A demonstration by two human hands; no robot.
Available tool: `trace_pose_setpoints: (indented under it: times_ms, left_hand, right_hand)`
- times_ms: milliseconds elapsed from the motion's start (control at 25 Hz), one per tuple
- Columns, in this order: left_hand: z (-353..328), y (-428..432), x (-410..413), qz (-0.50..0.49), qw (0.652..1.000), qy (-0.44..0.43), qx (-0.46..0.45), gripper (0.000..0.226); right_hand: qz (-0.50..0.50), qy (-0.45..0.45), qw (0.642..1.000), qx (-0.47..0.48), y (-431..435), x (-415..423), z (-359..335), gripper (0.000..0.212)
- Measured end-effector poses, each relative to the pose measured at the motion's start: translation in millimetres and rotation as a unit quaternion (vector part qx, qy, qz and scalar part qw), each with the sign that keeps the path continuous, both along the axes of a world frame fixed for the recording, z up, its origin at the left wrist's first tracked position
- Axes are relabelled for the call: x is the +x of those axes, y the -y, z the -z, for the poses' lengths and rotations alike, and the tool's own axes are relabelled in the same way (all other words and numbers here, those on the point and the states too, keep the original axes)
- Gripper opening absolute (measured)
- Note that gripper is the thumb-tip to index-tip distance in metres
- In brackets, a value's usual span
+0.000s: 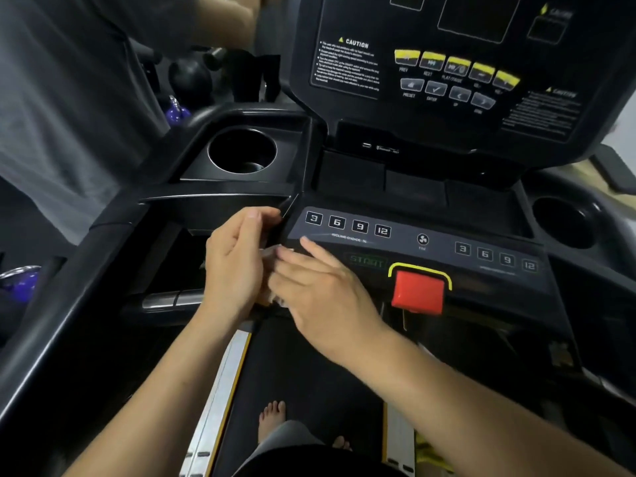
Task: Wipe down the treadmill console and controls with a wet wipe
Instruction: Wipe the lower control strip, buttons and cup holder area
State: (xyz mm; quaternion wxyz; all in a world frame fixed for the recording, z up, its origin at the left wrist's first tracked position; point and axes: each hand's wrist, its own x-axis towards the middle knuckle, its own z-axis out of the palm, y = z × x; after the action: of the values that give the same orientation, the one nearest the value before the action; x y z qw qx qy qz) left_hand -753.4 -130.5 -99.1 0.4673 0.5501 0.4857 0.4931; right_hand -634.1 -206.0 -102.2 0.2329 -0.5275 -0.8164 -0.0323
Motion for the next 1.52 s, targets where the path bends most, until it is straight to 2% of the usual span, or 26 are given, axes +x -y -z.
trace_pose_setpoints:
  times_ms: [80, 120, 160, 240, 320, 400, 480, 560, 640, 720, 760, 840, 920, 1000, 1080, 1160, 1240, 1360, 1440, 1520]
  left_hand:
    - [-0.3, 1.6, 0.5, 0.001, 1.0, 0.0, 0.001, 0.034]
    - [-0.7, 1.8, 0.8, 0.002, 1.0, -0.005, 0.002, 0.033]
    - [-1.1, 2.2, 1.0, 0.005, 1.0, -0.018, 0.008, 0.031]
    - [-0.6, 2.6, 2.0, 0.018, 0.997, -0.061, 0.036, 0.026]
    - [1.6, 2.7, 5.0, 0.039, 0.986, -0.138, 0.085, 0.025]
    - [4.7, 6.5, 8.5, 0.058, 0.959, -0.237, 0.145, 0.034]
    - [5.5, 11.2, 11.5, 0.058, 0.929, -0.311, 0.192, 0.041]
    - [6.9, 12.4, 16.3, 0.041, 0.893, -0.381, 0.238, 0.044]
    - [7.2, 14.0, 19.7, 0.025, 0.868, -0.419, 0.265, 0.046]
    - [6.2, 14.6, 20.0, 0.014, 0.868, -0.418, 0.268, 0.047]
    - [5.8, 14.7, 19.3, 0.015, 0.872, -0.41, 0.267, 0.048]
    - [4.9, 15.5, 17.6, 0.024, 0.879, -0.398, 0.261, 0.051]
    - [3.2, 16.6, 17.3, 0.037, 0.873, -0.41, 0.26, 0.058]
    - [1.7, 17.5, 17.5, 0.047, 0.859, -0.434, 0.266, 0.068]
    - [1.6, 19.3, 17.6, 0.048, 0.847, -0.454, 0.273, 0.076]
    - [1.0, 21.1, 19.1, 0.042, 0.838, -0.469, 0.275, 0.078]
    - [0.9, 21.4, 20.5, 0.037, 0.832, -0.482, 0.271, 0.078]
    - [2.7, 21.5, 22.0, 0.037, 0.831, -0.487, 0.268, 0.075]
    - [2.7, 21.0, 21.5, 0.034, 0.835, -0.48, 0.266, 0.073]
    - [3.4, 20.6, 21.3, 0.032, 0.839, -0.475, 0.264, 0.071]
  right_hand:
    - [-0.005, 0.055, 0.998, 0.019, 6.4, 32.0, -5.7, 0.031]
    - [0.025, 0.08, 0.996, 0.038, 6.5, 55.2, -10.1, 0.034]
    - [0.072, 0.08, 0.993, 0.041, 4.3, 77.5, -18.1, 0.032]
    - [0.184, 0.01, 0.982, 0.029, 0.4, 100.0, -37.9, 0.023]
    - [0.207, 0.001, 0.976, 0.064, 4.5, 82.1, -38.2, 0.027]
    - [0.134, 0.033, 0.989, 0.053, 26.7, 49.5, -18.4, 0.036]
    - [0.084, 0.024, 0.996, -0.003, 34.5, 47.0, -14.7, 0.032]
    - [0.136, -0.019, 0.99, -0.018, 19.6, 76.9, -20.3, 0.026]
    - [0.255, -0.096, 0.962, -0.02, 9.1, 109.7, -32.9, 0.022]
    - [0.314, -0.125, 0.941, -0.004, 14.4, 109.9, -34.8, 0.022]
    - [0.302, -0.109, 0.947, 0.009, 21.5, 95.3, -29.7, 0.024]
    - [0.213, -0.061, 0.975, 0.012, 42.1, 57.6, -16.4, 0.028]
    - [0.155, -0.042, 0.987, 0.008, 46.1, 56.2, -13.7, 0.032]
    - [0.227, -0.077, 0.971, 0.014, 34.9, 94.8, -22.5, 0.025]
    - [0.357, -0.142, 0.923, -0.011, 33.1, 136.8, -35.0, 0.021]
    - [0.412, -0.152, 0.898, 0.0, 38.7, 137.4, -38.5, 0.02]
    - [0.353, -0.138, 0.925, 0.031, 40.7, 103.2, -30.5, 0.02]
    - [0.222, -0.151, 0.963, -0.036, 49.1, 73.1, -17.1, 0.02]
    - [0.222, -0.144, 0.964, -0.041, 62.4, 92.7, -13.5, 0.022]
    - [0.285, -0.15, 0.947, -0.021, 84.7, 120.4, -13.0, 0.022]
